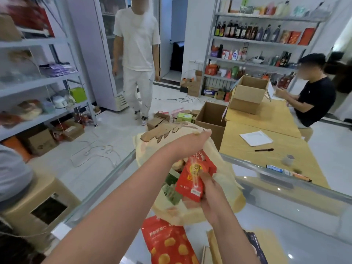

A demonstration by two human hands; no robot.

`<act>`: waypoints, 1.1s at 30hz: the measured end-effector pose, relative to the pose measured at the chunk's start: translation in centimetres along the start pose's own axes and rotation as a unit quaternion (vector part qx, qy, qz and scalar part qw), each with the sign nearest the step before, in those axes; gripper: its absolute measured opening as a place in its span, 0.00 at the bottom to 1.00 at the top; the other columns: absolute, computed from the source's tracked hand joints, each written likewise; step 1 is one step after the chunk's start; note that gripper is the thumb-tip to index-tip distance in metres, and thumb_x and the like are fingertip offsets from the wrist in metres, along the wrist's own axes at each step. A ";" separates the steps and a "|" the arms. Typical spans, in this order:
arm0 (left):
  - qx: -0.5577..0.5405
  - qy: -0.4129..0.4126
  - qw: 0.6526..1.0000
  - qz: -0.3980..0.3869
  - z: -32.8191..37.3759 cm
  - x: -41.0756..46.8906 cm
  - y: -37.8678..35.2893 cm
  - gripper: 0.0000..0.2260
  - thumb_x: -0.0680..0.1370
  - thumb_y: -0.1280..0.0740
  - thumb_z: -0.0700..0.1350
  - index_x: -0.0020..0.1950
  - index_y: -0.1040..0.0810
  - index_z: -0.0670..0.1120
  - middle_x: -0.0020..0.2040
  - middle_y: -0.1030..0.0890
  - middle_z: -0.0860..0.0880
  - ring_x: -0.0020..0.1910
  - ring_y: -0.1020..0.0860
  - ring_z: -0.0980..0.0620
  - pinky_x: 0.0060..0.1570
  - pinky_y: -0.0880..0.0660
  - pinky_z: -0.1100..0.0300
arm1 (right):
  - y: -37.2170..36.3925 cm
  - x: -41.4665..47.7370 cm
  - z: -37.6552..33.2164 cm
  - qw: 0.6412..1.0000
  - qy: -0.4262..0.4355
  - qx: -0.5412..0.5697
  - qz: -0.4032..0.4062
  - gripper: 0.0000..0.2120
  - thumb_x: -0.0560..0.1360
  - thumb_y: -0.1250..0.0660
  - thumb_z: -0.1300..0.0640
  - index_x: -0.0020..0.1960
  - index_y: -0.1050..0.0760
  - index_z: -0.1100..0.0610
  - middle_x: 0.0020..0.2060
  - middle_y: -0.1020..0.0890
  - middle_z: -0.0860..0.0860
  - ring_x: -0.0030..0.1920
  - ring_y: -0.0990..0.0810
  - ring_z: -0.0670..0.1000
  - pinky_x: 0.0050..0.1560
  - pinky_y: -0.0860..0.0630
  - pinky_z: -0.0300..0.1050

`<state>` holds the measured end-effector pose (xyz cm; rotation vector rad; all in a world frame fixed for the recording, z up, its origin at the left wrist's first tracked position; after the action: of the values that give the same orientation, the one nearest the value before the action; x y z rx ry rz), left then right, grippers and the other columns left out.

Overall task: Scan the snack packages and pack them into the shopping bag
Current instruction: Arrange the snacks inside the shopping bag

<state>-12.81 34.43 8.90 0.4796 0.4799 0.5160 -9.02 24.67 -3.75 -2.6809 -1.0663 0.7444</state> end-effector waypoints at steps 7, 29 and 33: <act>0.025 -0.021 0.999 -0.024 0.2 0.1 1.2 0.30 0.82 0.55 0.62 0.74 0.33 0.44 0.73 0.33 0.41 0.71 0.35 0.43 0.69 0.41 0.49 | -0.5 4.3 -3.8 0.948 0.108 -0.236 0.186 0.12 0.80 0.40 0.49 0.58 0.26 0.54 0.55 0.20 0.57 0.53 0.21 0.56 0.52 0.24 0.50; -0.143 0.022 0.989 -0.010 1.1 2.3 -1.8 0.25 0.82 0.51 0.58 0.73 0.31 0.46 0.72 0.31 0.44 0.71 0.35 0.45 0.72 0.41 0.51 | 2.7 7.9 -2.5 0.705 0.192 -0.637 0.244 0.24 0.73 0.47 0.45 0.65 0.34 0.55 0.55 0.27 0.59 0.53 0.30 0.59 0.49 0.32 0.47; -0.162 0.035 0.986 -0.008 1.1 3.1 -1.9 0.21 0.82 0.50 0.58 0.57 0.27 0.45 0.59 0.23 0.45 0.57 0.27 0.49 0.60 0.35 0.58 | 3.3 6.6 -2.6 0.790 0.185 -0.517 0.271 0.15 0.78 0.38 0.59 0.64 0.33 0.57 0.55 0.29 0.57 0.45 0.29 0.44 0.45 0.30 0.37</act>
<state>-9.13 34.35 7.80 0.1466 0.4568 0.5843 -1.63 26.87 -5.14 -3.8705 -0.6617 -0.5696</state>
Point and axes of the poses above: each hand's wrist, its own x-axis towards the middle knuckle, its own y-axis out of the back of the hand, z = x × y, the point moved 4 cm from there along x, towards the middle knuckle
